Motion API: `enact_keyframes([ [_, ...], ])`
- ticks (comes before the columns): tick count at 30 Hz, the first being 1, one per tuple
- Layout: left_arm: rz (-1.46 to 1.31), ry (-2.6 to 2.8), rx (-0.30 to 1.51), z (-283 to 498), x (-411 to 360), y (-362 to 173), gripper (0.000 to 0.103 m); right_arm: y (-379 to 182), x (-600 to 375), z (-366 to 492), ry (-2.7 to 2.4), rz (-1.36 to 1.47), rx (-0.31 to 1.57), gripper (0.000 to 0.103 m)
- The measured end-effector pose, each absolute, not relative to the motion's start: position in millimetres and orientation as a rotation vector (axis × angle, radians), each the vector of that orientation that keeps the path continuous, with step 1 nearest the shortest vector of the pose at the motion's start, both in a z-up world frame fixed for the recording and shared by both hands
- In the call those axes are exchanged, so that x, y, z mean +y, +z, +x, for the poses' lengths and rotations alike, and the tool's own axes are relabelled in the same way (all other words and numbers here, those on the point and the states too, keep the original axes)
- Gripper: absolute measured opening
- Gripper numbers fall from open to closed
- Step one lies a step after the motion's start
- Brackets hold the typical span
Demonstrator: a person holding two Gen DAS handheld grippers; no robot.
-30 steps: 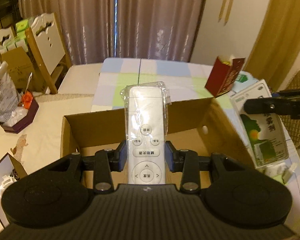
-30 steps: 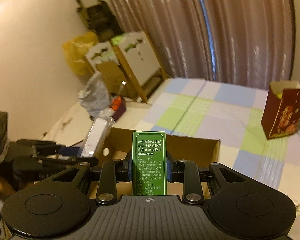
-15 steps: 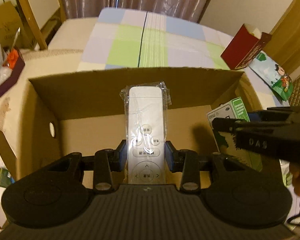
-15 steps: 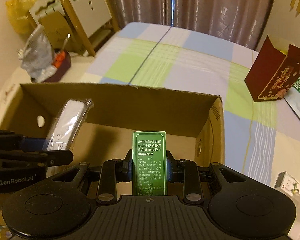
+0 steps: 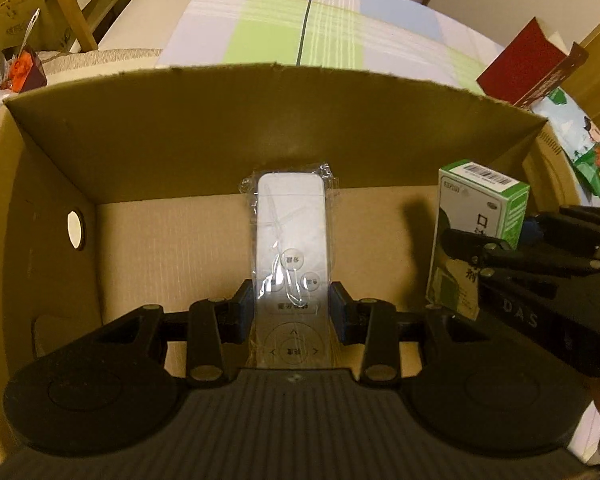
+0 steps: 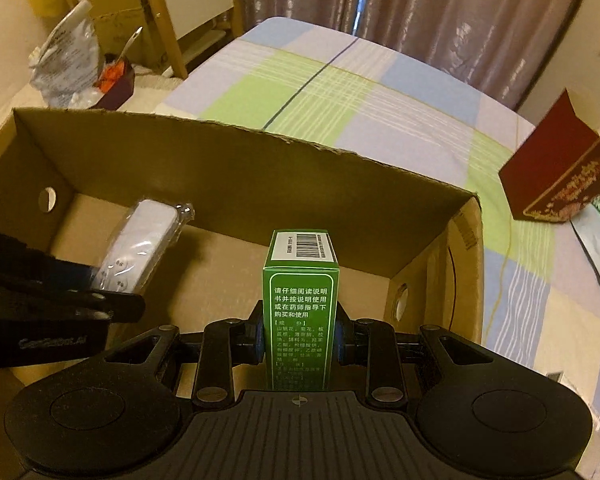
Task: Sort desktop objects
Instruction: 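Lower both items into the cardboard box and open both tools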
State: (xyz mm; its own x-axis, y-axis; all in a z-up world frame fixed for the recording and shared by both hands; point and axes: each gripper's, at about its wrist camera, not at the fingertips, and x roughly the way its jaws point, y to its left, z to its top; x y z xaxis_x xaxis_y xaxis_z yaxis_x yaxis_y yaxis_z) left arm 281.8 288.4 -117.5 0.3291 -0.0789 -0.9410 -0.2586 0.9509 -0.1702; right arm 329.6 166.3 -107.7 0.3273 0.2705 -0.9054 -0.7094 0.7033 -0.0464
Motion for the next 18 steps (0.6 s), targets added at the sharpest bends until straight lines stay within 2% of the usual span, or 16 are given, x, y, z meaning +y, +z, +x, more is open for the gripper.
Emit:
enact_keyframes([
  [2,-0.308,0.133,1.241,283,288,-121,0.034,-108,166,329,0.689,-0.499,1.051,0.031],
  [4,-0.295,0.153,1.24,284,288,-123,0.034,-108,166,329,0.71,-0.501,1.05,0.047],
  [7,-0.244,0.188,1.221,284,286,-121,0.038,-106,166,323,0.739,-0.508,1.03,0.059],
  [18,-0.223,0.187,1.226,284,285,-122,0.039,-70,137,315,0.76,-0.431,0.958,0.06],
])
